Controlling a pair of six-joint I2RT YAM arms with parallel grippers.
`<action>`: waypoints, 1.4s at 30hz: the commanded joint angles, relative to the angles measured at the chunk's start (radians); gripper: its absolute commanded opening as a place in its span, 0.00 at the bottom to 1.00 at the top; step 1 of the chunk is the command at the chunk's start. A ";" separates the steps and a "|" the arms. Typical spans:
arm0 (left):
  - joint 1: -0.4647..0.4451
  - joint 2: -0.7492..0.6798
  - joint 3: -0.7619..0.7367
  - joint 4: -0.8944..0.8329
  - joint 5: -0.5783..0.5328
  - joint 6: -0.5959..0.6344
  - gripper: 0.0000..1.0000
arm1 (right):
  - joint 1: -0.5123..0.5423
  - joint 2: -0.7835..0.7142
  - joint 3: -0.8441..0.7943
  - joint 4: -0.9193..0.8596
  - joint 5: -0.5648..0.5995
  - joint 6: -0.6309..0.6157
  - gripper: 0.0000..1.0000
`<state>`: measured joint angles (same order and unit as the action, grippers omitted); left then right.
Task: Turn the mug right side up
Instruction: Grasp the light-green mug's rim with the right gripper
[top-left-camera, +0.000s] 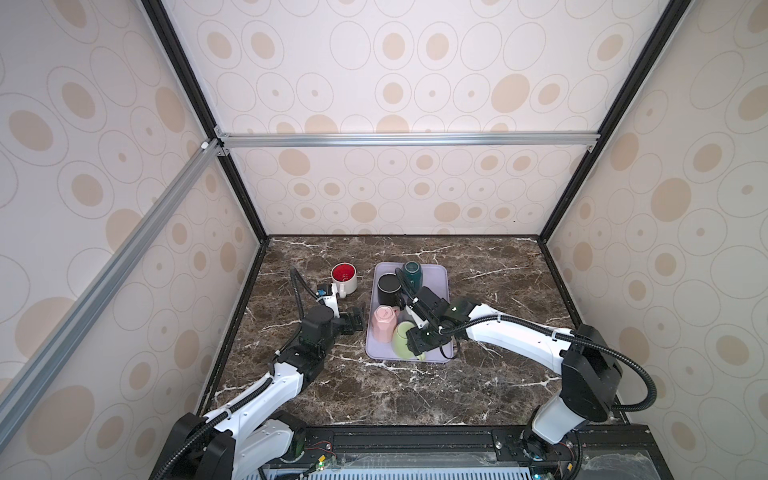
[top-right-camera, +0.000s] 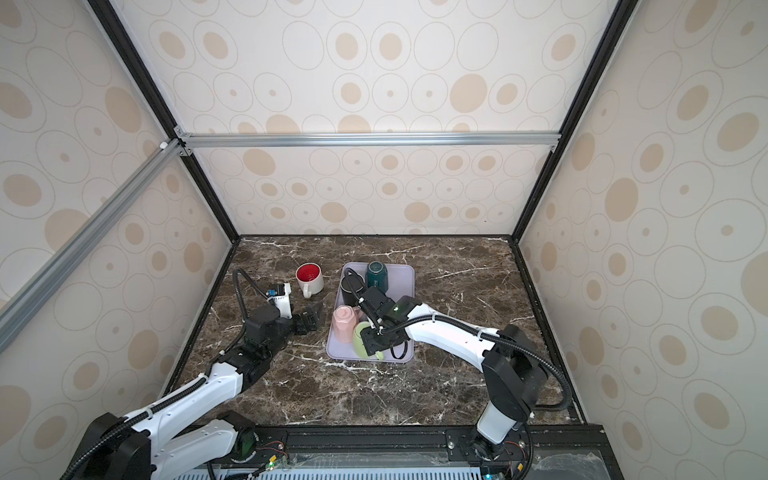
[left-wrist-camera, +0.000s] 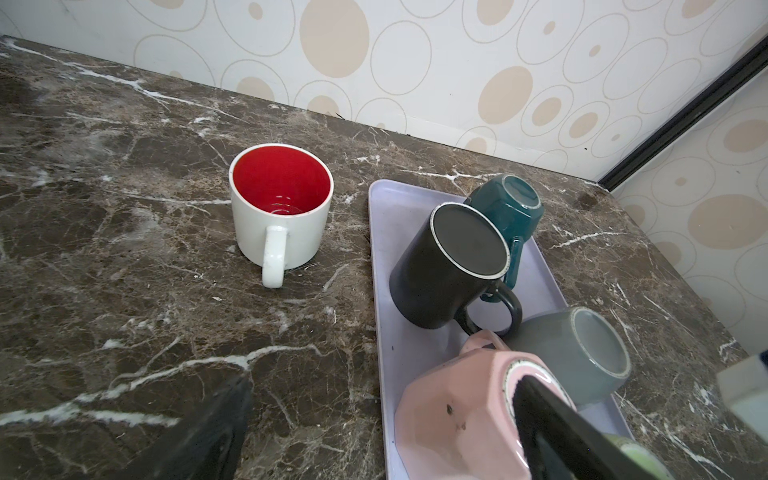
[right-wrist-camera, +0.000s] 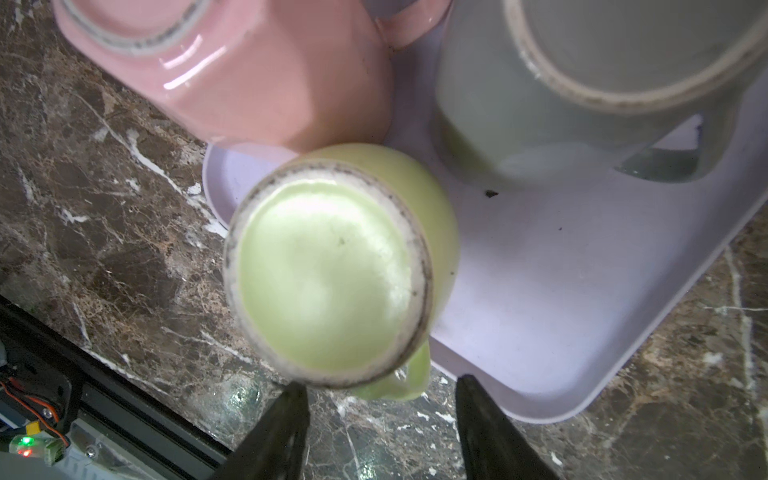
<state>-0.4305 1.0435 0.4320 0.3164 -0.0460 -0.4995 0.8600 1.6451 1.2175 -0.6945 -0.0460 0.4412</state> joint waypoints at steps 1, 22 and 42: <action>-0.004 -0.006 0.006 -0.004 0.003 -0.016 0.98 | 0.009 0.019 0.013 -0.010 0.009 -0.036 0.57; -0.004 -0.010 -0.003 0.012 0.028 -0.027 0.98 | 0.009 0.106 0.107 -0.114 0.045 -0.099 0.39; -0.004 0.006 -0.006 0.030 0.046 -0.028 0.98 | 0.014 0.176 0.175 -0.197 0.070 -0.102 0.27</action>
<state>-0.4305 1.0439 0.4206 0.3275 -0.0059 -0.5137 0.8646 1.8011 1.3613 -0.8463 -0.0109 0.3466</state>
